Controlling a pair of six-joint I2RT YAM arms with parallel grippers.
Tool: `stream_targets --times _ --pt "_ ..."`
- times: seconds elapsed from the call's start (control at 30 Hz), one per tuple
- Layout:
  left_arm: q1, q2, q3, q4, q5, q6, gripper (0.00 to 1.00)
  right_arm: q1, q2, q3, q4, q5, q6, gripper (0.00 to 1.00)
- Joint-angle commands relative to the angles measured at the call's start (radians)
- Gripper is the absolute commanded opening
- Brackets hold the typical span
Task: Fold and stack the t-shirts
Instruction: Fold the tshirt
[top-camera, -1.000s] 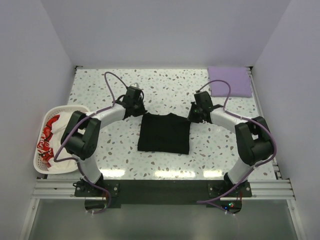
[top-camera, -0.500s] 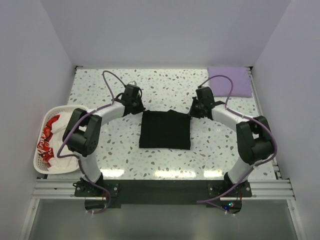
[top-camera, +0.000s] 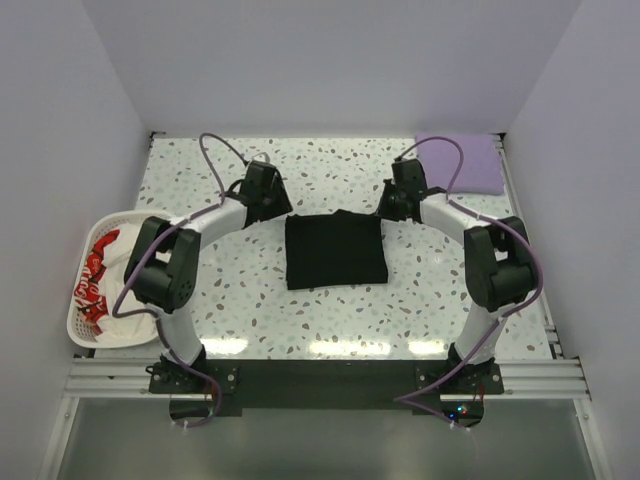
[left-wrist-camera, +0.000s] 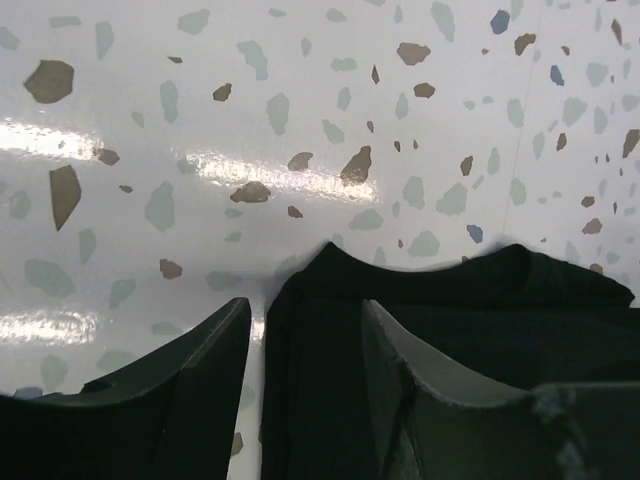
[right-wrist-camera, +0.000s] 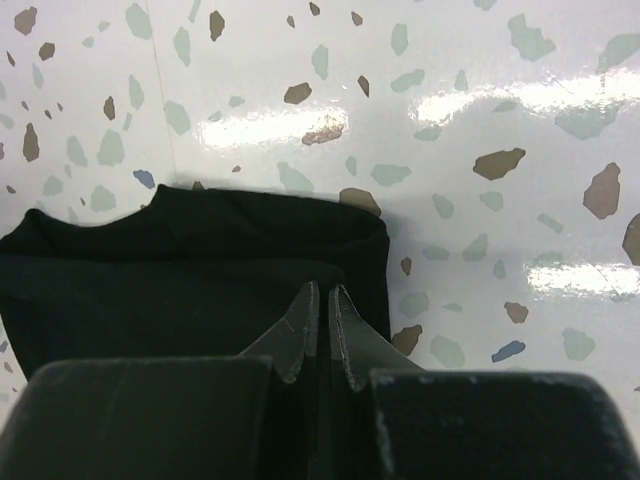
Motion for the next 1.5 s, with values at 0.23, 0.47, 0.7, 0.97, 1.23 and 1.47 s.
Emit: stream_targets --times 0.23,0.47,0.7,0.97,1.23,1.47 --pt "-0.325 -0.208 -0.053 -0.010 -0.173 -0.005 0.30 -0.003 0.042 0.082 -0.016 -0.012 -0.021 0.01" --pt "-0.479 -0.090 -0.113 0.053 -0.156 -0.043 0.04 -0.003 0.065 0.123 -0.034 -0.015 -0.021 0.01" --pt "-0.534 -0.036 -0.176 0.102 -0.147 -0.053 0.00 -0.003 0.085 0.153 -0.051 -0.014 -0.022 0.01" --pt "-0.547 -0.085 -0.213 0.107 -0.162 -0.042 0.04 -0.003 0.093 0.197 -0.082 -0.026 -0.027 0.13" --pt "-0.541 -0.144 -0.114 0.061 -0.162 0.010 0.19 -0.038 -0.022 0.147 -0.074 -0.092 -0.041 0.71" --pt "-0.542 -0.060 -0.055 0.121 -0.019 -0.002 0.19 -0.109 -0.099 -0.007 0.013 -0.227 -0.022 0.90"
